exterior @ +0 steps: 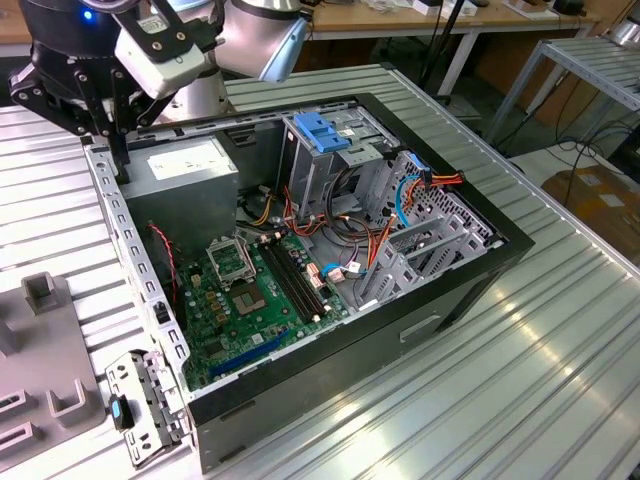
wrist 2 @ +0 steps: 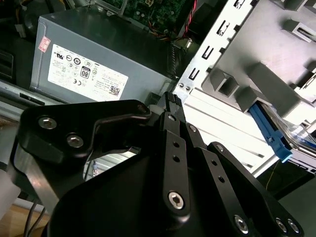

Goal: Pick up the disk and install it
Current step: 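Reach for the disk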

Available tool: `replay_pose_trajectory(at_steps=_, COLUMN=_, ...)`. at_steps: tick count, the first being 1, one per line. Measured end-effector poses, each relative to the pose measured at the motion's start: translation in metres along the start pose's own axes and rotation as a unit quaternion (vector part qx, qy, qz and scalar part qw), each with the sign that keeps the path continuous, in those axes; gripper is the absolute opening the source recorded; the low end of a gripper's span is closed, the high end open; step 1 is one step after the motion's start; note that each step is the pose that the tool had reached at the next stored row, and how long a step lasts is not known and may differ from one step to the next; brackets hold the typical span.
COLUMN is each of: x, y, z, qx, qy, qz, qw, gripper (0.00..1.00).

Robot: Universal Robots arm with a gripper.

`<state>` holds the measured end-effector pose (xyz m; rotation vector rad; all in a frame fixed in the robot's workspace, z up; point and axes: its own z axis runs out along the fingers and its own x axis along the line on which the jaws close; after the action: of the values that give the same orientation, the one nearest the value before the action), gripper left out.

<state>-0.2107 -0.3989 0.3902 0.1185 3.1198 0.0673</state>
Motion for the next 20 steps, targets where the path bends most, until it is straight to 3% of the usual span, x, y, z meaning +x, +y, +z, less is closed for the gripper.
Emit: replay_pose_trajectory(at_steps=20, x=0.0182, y=-0.0014, z=0.0002, qx=0.0001, qy=0.0008, qz=0.000, qw=1.00000, gripper=0.11)
